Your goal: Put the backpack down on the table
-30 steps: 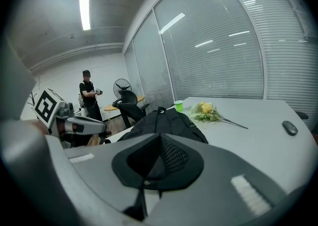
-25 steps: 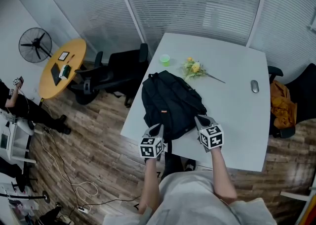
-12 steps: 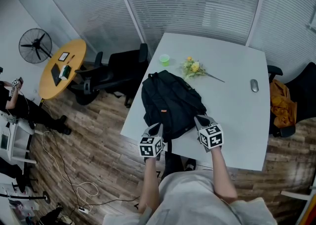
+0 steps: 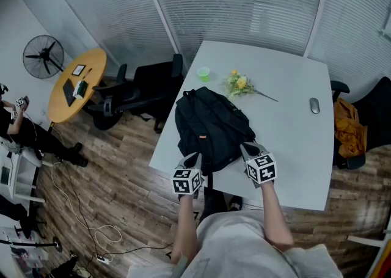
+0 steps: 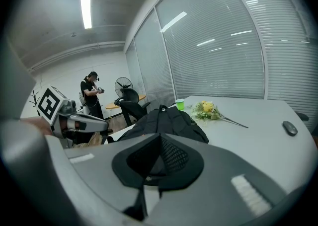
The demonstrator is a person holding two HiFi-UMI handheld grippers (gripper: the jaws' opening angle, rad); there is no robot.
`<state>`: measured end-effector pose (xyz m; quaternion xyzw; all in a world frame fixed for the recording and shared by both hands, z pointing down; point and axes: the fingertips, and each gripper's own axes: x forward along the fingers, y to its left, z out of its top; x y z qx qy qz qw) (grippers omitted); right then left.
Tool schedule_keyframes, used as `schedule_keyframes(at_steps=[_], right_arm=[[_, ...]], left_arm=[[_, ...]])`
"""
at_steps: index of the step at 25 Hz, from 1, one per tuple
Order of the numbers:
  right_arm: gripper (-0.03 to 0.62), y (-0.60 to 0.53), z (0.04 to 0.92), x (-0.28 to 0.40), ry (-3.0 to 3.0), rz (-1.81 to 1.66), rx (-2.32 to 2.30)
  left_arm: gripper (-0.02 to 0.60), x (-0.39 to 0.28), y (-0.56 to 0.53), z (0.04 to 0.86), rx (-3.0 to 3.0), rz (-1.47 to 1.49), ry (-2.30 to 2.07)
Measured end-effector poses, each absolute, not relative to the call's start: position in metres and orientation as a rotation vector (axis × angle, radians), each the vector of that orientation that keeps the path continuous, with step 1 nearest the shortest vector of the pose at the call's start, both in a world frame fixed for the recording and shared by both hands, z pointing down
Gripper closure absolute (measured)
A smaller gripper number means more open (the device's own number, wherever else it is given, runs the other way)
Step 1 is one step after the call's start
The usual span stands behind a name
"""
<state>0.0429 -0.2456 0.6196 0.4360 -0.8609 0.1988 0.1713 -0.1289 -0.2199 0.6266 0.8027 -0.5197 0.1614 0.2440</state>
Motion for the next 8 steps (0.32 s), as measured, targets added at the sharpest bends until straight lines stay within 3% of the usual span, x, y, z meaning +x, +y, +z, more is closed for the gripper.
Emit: schedule_keyframes(at_steps=[8], right_arm=[[0.595, -0.2466, 0.6200, 0.0411, -2.442, 0.565, 1.240]], left_arm=[[0.584, -0.1320, -0.2192, 0.6299, 2.187, 0.445, -1.413]])
